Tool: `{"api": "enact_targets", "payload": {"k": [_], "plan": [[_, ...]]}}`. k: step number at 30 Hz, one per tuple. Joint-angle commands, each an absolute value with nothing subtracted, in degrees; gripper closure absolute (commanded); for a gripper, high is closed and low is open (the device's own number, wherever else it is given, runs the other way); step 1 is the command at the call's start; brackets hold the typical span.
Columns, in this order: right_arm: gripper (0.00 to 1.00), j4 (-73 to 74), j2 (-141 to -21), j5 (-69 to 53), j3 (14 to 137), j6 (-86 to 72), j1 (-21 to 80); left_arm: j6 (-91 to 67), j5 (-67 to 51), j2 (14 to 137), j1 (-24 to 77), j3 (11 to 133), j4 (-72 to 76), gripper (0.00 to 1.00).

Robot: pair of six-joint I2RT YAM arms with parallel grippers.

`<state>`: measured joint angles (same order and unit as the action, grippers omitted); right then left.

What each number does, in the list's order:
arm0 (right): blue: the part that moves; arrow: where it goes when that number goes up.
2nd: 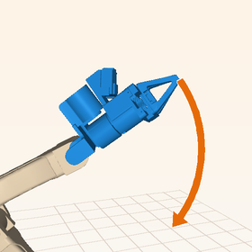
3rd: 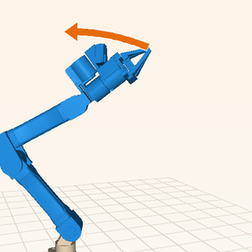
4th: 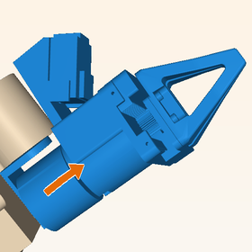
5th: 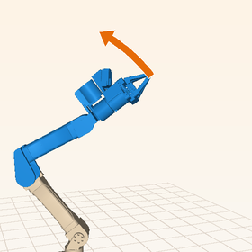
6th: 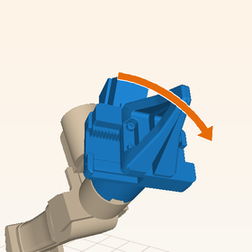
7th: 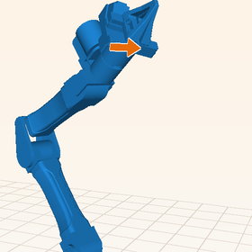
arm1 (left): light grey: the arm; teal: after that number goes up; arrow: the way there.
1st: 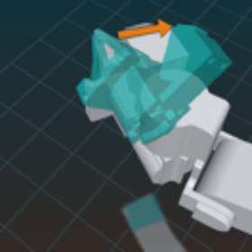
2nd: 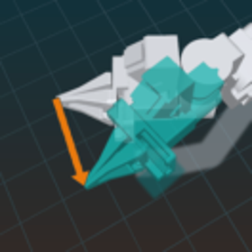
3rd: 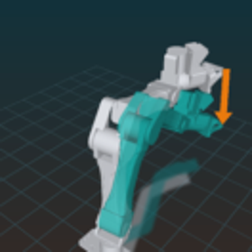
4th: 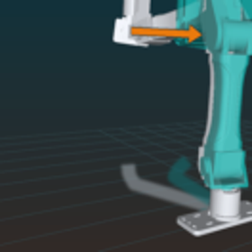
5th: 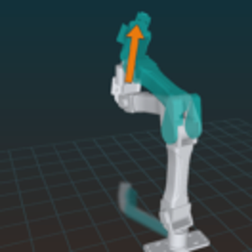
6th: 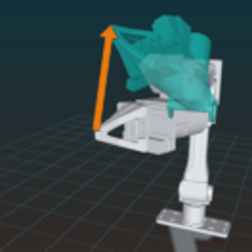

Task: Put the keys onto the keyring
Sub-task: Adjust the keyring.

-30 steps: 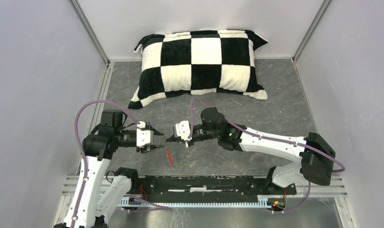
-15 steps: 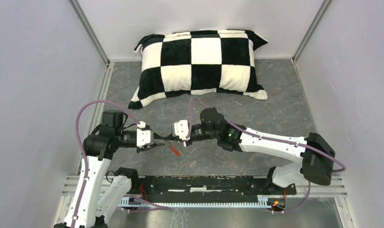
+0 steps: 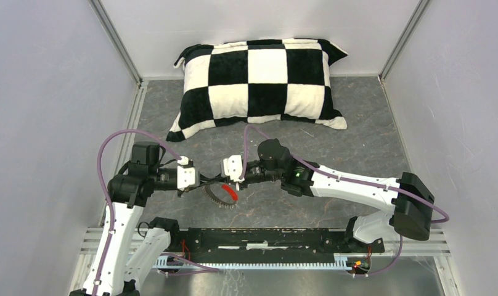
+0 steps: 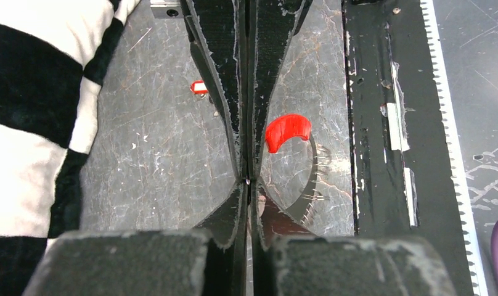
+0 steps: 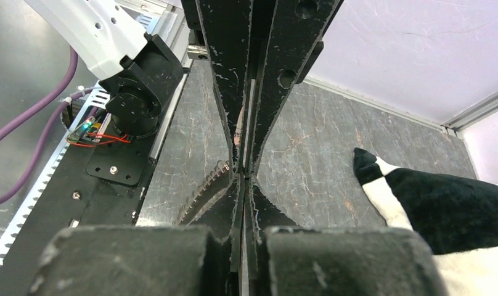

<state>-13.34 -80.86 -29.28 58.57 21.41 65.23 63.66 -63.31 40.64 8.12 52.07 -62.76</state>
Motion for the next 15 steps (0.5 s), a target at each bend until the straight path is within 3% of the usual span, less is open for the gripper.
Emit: {"api": "enact_targets", "payload": {"k": [1, 3, 8, 15], "plan": [[0.93, -15.4, -79.7, -28.5, 62.2, 20.5, 65.7, 60.8, -63.6, 40.0, 8.3, 51.8, -60.2, 0.98], [0.80, -14.9, -78.3, -27.0, 61.3, 20.3, 65.7, 62.0, -64.6, 39.7, 8.3, 51.7, -60.1, 0.98], [0.63, -16.0, -71.6, -25.2, 55.7, 21.4, 65.0, 71.0, -69.0, 35.9, 8.3, 50.6, -59.9, 0.98], [0.63, -19.6, -66.7, -27.8, 49.7, 20.2, 62.9, 82.6, -76.1, 34.5, 8.3, 51.9, -59.9, 0.98]]}}
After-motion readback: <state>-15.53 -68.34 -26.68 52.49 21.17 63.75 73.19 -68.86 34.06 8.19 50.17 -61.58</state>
